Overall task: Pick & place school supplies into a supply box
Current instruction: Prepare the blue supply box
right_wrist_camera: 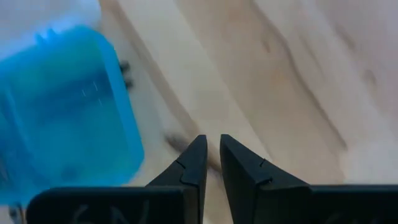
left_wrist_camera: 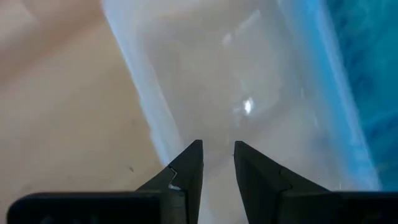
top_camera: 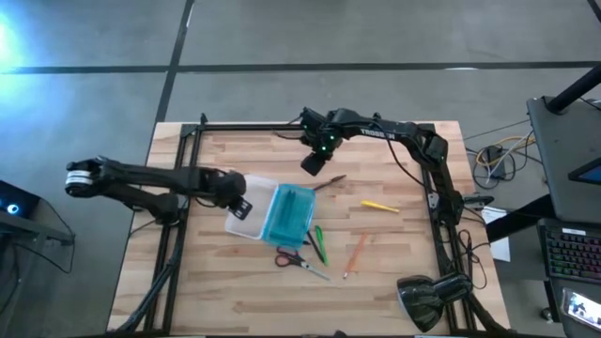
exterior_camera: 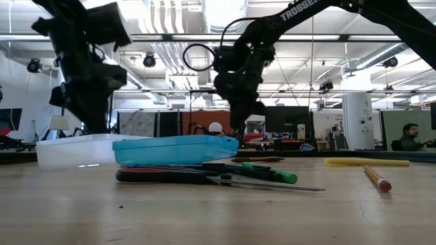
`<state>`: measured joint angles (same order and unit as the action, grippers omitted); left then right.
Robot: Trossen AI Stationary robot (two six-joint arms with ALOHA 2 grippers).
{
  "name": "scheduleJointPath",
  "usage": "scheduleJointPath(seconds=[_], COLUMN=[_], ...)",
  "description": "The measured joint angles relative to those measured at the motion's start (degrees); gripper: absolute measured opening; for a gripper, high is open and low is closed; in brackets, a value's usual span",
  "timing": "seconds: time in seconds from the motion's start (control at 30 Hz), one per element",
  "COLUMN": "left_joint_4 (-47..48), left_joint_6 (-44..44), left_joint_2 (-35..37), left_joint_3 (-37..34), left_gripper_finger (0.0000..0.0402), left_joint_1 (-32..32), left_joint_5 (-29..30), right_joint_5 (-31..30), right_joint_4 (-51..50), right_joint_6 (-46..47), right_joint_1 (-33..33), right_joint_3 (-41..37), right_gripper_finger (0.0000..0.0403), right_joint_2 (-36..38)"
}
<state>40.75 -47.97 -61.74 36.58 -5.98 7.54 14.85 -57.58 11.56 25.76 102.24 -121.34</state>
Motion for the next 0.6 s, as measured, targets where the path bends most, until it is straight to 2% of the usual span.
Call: scheduleJointPath(seconds=[0.13, 0.23, 0.4, 0.6], left_joint_4=[1.82, 4.45, 5.18, -0.5], left_joint_6=[-0.54, 0.07, 5.31, 8.95], left_joint_2=[3.26, 3.88, 2.32, 1.94], left_joint_3=[-0.17, -0.24, -1.52, -5.6], left_gripper_finger=[0.0076, 0.0076, 0.0076, 0.0076], left_joint_1=[-1.24, -3.97, -10.1, -16.67], left_joint_5=[8.37, 11.11, 10.78, 5.25], right_joint_5=[0.75, 5.55, 10.44, 14.31], right_joint_4=[-5.69, -8.23, -7.95, -1.0], right_joint_6=[-1.35, -2.0, -1.3, 1.75], right_joint_1=[-0.41, -1.3, -3.86, -7.97], right_joint_3=[-1.2, -2.94, -7.16, -13.3], right_gripper_finger=[0.0038, 0.0038, 0.0038, 0.0038], right_joint_2=[1.69, 2.97, 4.51, 4.22])
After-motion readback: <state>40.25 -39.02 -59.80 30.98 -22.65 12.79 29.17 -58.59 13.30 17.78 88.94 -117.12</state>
